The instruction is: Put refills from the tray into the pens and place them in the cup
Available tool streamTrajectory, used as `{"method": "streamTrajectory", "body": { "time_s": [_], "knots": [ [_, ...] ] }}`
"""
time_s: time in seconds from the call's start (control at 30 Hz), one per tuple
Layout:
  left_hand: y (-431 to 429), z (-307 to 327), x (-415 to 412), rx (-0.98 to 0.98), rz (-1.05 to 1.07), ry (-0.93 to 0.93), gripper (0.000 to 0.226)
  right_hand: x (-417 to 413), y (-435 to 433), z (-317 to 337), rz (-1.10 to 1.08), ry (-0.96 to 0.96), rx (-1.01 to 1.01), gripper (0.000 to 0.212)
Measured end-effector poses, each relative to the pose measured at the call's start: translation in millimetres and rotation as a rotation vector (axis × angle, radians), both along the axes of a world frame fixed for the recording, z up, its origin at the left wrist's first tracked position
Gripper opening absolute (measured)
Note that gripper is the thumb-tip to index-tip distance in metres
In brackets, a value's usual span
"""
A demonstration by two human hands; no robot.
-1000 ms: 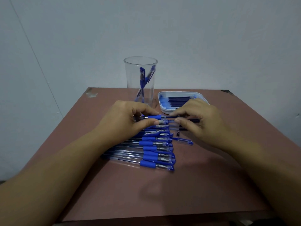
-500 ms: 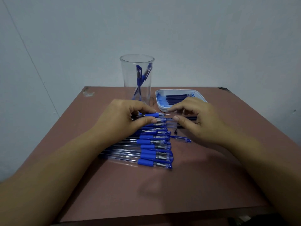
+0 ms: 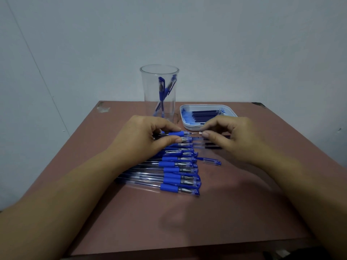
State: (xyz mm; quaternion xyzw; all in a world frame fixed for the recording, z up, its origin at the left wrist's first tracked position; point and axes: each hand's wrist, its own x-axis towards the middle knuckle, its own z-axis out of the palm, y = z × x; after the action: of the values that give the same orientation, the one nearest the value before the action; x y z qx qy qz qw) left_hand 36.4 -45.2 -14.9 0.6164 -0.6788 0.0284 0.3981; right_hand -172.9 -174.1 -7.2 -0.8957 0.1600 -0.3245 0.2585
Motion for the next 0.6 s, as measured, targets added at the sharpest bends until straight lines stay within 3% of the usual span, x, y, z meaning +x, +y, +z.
{"method": "streamTrajectory", "body": {
  "time_s": [0.33,0.53,0.6],
  "knots": [
    [-2,-5,-4,-0.022,-0.021,0.024,0.019,11,10,-9,0.050,-0.076,0.047,0.025],
    [-1,-5,-5,-0.049,-0.027,-0.022,0.022,15,8,-13,0.027,-0.043,-0.012,0.005],
    [-1,-5,-5,-0.051,-0.027,-0.029,0.022,17,7,-14,0.017,-0.032,-0.080,0.008]
  ]
}}
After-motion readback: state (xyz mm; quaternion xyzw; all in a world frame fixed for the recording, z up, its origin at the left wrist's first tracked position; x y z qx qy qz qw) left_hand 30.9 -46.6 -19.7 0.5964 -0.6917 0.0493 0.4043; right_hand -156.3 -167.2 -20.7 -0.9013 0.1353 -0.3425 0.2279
